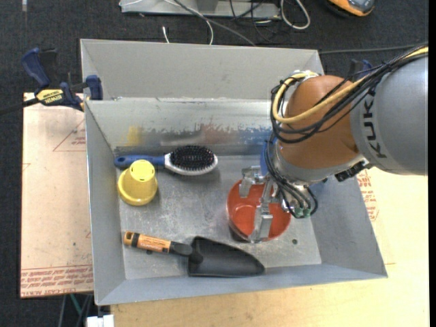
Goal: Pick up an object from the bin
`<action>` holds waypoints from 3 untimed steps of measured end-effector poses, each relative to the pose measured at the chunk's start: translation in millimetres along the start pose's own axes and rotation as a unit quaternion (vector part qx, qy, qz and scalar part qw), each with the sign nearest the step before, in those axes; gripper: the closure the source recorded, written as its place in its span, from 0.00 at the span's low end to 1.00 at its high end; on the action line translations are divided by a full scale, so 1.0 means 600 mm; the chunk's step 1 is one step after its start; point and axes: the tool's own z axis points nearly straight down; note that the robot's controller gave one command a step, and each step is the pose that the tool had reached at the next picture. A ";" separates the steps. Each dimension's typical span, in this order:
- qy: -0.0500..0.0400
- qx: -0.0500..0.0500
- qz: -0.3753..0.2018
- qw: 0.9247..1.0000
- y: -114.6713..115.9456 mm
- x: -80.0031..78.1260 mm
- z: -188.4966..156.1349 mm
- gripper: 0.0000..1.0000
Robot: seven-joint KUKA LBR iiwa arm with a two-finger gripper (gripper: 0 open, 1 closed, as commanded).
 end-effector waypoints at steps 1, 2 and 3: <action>-0.004 0.000 0.001 1.000 0.000 -0.003 -0.007 0.00; -0.004 0.000 -0.139 0.990 0.170 0.031 0.103 0.00; -0.004 0.000 0.014 1.000 0.078 0.068 0.084 0.00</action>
Offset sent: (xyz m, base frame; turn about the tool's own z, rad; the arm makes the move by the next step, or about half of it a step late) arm -0.0358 0.1792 -0.1118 -0.4952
